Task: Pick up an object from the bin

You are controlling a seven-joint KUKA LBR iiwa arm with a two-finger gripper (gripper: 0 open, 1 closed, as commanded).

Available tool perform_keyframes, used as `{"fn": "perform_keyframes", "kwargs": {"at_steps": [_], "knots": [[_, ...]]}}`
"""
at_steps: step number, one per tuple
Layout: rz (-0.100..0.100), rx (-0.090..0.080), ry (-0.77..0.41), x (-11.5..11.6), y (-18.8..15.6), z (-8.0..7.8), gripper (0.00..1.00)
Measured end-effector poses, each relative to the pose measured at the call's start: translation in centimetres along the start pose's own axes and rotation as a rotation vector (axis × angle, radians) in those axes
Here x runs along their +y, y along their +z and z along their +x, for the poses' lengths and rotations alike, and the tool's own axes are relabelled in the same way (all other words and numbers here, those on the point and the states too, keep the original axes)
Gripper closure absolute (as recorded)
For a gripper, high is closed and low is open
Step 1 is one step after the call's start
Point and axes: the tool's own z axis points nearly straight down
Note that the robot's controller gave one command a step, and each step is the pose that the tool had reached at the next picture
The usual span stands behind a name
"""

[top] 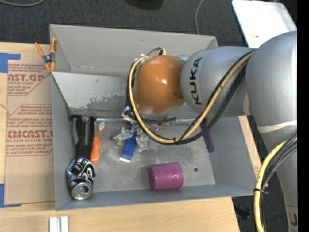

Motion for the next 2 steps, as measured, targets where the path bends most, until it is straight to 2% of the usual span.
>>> {"fn": "perform_keyframes", "kwargs": {"at_steps": [1,2], "knots": [[-0.006,0.003,0.001,0.2,-3.0,0.0,1.00],[0.000,-0.003,0.001,0.1,-7.1,-0.2,1.00]]}}
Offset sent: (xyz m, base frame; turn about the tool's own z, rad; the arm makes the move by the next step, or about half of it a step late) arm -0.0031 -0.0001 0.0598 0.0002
